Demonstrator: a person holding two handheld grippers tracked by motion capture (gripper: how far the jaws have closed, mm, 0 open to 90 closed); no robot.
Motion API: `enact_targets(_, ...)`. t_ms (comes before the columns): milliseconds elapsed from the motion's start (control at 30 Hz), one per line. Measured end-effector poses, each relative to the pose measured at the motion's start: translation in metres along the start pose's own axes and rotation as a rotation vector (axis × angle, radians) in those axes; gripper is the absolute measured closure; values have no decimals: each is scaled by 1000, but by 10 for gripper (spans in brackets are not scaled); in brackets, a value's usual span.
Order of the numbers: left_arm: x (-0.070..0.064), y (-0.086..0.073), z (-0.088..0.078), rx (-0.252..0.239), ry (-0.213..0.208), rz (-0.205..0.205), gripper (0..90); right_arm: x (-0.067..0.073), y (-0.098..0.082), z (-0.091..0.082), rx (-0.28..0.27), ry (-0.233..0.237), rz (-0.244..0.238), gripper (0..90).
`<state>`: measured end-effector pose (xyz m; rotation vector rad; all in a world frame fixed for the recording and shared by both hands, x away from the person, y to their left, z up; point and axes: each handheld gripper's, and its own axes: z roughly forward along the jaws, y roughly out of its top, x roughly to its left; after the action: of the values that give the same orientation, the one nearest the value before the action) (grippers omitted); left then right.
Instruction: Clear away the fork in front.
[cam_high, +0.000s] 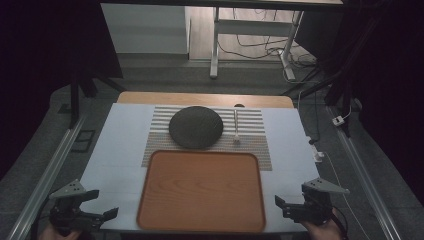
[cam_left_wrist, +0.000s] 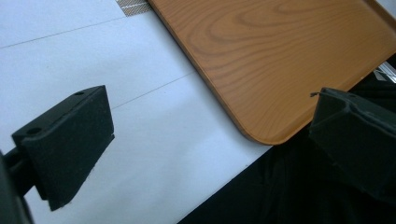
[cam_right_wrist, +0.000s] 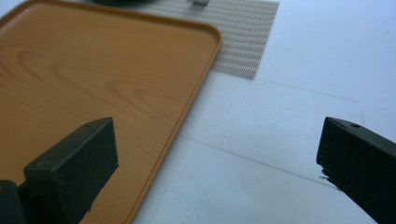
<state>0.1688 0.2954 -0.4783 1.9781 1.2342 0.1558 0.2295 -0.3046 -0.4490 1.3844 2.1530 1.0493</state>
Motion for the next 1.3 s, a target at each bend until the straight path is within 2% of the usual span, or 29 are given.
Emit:
enact_targets(200,1,-1,-1,-5,-10,-7,0,4,0,1,10,5,-33,0)
enact_targets(433,4,-1,-1,-14,-21,-22,0,4,1,3,31,23,-34,0)
enact_targets(1033,2,1,2,9,-21,0,3,9,1,6,78,44,-96,0)
enact_targets(1300,0,2,3,16,-18,11,6,16,2,8,93,37,-150,0)
